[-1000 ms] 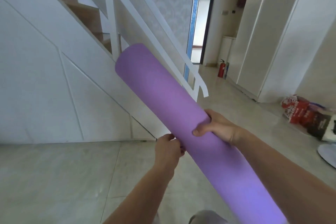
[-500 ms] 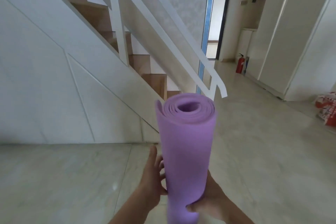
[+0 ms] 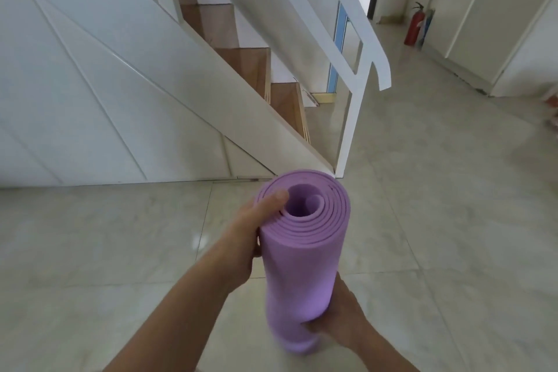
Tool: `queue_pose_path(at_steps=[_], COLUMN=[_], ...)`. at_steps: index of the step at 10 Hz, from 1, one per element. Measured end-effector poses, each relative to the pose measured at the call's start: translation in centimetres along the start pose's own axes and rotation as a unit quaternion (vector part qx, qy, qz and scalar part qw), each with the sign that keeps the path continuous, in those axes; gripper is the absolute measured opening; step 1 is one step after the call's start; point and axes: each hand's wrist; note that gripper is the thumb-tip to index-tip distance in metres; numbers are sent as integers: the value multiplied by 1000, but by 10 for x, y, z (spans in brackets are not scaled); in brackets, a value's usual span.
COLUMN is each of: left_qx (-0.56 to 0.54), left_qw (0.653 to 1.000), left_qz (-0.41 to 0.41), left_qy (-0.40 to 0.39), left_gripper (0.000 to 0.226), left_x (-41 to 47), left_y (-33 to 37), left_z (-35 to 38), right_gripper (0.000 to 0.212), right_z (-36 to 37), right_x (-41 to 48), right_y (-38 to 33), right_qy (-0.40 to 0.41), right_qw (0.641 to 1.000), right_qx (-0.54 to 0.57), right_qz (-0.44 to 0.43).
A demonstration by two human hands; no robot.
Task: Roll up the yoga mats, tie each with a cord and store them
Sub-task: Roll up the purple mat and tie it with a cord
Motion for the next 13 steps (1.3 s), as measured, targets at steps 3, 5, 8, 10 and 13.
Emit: queue_pose_path(at_steps=[3,5,8,10,13], left_qx=[-21,-50,-50,-54,-62], left_qw=[997,996,997,997,995], left_qz=[-78,-72,-52,-29,-70], left_qy=[2,31,-14,-42,-39], left_gripper=[46,55,45,40,32], left_x=[13,3,-17,-22,-24], left_y=[17,14,21,18,21], left_z=[10,4,31,22,18], right_gripper=[64,57,71,76,106], right_z=[-59,-127,-145,-126,-137], right_x=[-26,-57,-105,-106,-128], right_y=[-55,-126,-235,-232,-227], right_qy=[-175,-186,131,96,60], right_qw=[977,932,959,909,894], right_qx=[111,310,-202,-381,-407], right_qz=[-45,-39,-148,-143,-177])
Point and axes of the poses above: each hand's wrist, its own x-axis towards the middle knuckle, its own z-axis out of the palm, y = z × x, and after that the axes turned 4 degrees about z, right-handed
